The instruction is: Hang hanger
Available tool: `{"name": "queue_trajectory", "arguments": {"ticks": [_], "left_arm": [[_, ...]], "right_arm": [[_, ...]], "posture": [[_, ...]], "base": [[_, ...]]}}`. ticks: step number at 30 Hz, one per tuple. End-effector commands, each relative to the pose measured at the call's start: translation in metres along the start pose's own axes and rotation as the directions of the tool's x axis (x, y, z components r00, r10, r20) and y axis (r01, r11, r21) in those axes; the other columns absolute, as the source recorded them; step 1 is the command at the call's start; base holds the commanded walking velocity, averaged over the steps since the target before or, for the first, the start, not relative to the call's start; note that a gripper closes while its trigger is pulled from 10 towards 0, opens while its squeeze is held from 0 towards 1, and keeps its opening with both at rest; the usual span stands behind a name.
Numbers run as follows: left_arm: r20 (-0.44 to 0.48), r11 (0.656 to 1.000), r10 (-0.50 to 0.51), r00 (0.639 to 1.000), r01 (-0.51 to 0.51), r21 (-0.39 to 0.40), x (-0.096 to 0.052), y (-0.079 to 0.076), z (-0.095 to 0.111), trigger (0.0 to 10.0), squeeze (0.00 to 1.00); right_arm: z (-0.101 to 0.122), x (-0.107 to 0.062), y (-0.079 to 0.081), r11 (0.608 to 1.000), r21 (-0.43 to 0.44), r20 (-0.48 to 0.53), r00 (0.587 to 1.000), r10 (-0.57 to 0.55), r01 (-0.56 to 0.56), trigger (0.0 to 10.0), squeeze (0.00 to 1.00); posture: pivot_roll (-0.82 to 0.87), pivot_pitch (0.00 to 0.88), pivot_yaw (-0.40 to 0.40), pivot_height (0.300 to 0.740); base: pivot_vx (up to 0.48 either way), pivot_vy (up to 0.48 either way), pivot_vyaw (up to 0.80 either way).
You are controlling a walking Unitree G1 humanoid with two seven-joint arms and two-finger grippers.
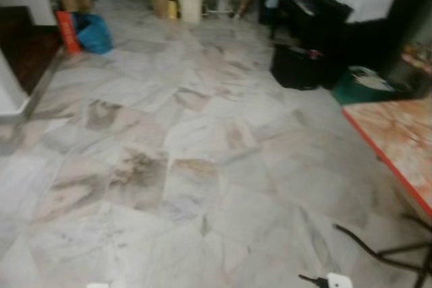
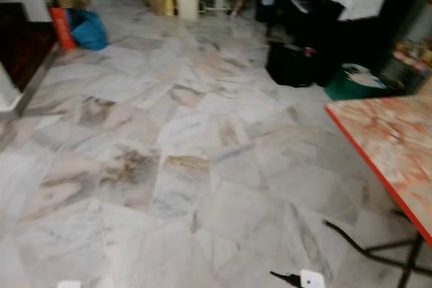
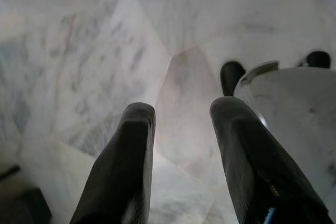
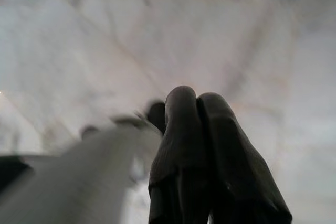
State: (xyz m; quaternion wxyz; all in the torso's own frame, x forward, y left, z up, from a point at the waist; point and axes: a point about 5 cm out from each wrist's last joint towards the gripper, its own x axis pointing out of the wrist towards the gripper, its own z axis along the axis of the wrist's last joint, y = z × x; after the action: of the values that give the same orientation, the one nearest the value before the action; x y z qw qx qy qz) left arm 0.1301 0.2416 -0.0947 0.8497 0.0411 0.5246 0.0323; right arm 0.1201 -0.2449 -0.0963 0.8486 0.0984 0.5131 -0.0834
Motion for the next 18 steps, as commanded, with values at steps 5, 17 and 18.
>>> {"name": "queue_trajectory", "arguments": {"ticks": [5, 17, 18], "left_arm": [[-0.001, 0.997, 0.01, 1.0, -0.009, 0.07, -0.001, 0.008, 0.001, 10.0, 0.0], [-0.003, 0.988, 0.0, 1.0, 0.0, 0.153, 0.001, 0.003, 0.007, 10.0, 0.0], [0.001, 0.988, -0.002, 1.0, 0.002, 0.157, 0.001, 0.0, 0.01, 10.0, 0.0]], "right_arm": [[-0.002, 0.004, 0.018, 0.999, 0.008, -0.002, 0.999, 0.035, -0.035, 10.0, 0.0], [0.003, 0.008, 0.031, 0.999, 0.005, -0.001, 0.999, 0.045, -0.045, 10.0, 0.0], [0.003, 0.008, 0.03, 0.999, 0.005, -0.001, 0.999, 0.044, -0.044, 10.0, 0.0]], "posture": [[-0.06, 0.0, 0.011, 0.74], [-0.06, 0.0, 0.023, 0.74], [-0.06, 0.0, 0.024, 0.74]], "base": [[0.0, 0.0, -0.75], [0.0, -0.024, -0.75], [0.0, -0.409, -0.75]]}}
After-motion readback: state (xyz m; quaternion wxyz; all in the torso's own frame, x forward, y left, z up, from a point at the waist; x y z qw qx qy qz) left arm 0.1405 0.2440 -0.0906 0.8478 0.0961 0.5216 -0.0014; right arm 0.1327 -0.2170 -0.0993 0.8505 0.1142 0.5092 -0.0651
